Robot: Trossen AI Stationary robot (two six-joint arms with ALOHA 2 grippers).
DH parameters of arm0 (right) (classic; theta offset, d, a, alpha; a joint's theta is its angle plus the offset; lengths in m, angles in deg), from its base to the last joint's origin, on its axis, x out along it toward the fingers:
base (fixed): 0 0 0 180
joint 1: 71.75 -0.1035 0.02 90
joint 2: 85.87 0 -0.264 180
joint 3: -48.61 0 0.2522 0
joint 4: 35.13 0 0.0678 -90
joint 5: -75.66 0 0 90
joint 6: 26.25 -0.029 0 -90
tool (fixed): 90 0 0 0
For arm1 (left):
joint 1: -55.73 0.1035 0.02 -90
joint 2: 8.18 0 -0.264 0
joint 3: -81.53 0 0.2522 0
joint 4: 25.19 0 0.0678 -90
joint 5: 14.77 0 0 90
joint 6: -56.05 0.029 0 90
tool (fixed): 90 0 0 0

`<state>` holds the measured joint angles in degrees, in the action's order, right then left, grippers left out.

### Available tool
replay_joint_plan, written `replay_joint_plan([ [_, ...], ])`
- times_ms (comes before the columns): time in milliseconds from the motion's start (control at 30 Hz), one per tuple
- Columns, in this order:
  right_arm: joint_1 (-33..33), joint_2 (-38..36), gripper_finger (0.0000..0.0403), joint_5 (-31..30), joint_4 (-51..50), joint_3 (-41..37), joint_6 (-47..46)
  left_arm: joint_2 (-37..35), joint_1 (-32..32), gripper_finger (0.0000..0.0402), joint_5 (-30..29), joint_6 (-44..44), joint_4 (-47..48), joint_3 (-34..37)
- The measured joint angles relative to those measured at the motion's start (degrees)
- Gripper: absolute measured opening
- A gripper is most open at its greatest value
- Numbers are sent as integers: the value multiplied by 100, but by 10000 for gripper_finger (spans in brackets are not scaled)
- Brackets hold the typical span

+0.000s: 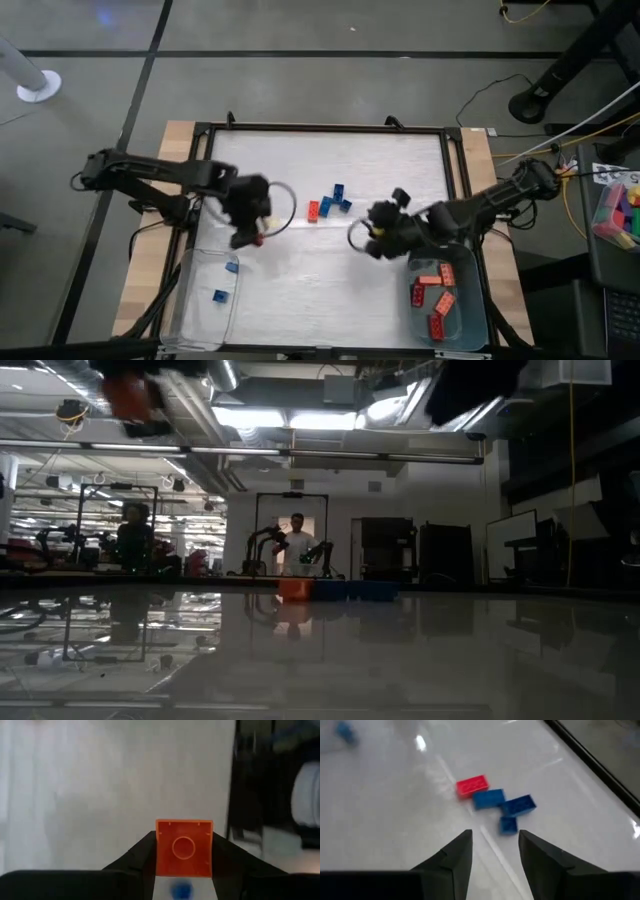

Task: Sort blocks by size
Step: Put the small orange game piece into the transparent bin, then put the small blue game piece into the transparent bin

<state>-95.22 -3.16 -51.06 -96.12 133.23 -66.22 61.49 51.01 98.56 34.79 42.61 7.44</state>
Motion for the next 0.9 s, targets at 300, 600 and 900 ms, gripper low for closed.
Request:
replay_joint_plan([
  [300,1180,2,159,577,1093,-594,-1,-259,-1958,132,-17,-1851,694,280],
  [600,1863,261,159,1745,2111,-902,487,-258,-2891,161,-286,-3243,681,852],
  [900,2415,1133,164,2431,2634,-904,815,-251,-2994,218,-323,-3302,662,1183],
])
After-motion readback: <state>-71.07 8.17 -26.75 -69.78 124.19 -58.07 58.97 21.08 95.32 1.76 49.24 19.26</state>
